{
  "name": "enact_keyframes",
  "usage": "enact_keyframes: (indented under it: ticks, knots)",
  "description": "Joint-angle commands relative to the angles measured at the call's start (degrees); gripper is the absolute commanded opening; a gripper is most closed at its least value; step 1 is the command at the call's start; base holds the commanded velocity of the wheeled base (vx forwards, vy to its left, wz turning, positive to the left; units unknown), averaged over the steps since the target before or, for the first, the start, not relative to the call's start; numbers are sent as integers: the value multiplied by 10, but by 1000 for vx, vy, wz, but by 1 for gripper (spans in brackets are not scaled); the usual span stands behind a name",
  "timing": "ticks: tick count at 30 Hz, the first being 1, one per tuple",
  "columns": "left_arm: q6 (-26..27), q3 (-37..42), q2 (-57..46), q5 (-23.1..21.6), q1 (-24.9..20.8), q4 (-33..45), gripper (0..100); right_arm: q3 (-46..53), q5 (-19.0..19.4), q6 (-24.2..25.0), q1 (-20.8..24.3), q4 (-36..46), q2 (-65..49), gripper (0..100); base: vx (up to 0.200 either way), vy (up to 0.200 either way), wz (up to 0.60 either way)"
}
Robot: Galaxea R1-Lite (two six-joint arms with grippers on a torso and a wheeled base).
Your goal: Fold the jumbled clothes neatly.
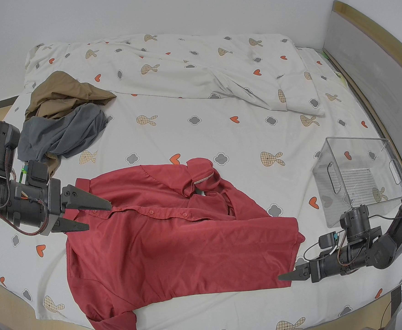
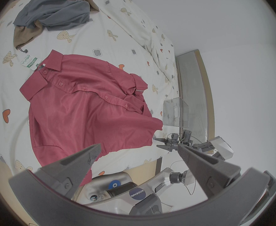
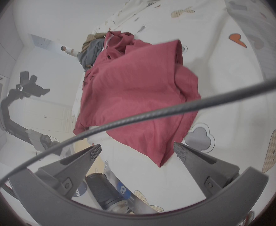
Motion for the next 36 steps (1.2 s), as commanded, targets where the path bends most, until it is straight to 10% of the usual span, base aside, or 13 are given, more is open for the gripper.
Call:
enact_keyframes:
  ticks: [1,36]
  knots:
    - [-2,-8,22,-1,-2,-1,100,39,-23,-1,27,-30,36,100,0,0,0]
    - [28,9,30,-2,-13,-2,100,68,-115,5,56,-171,69,100,0,0,0]
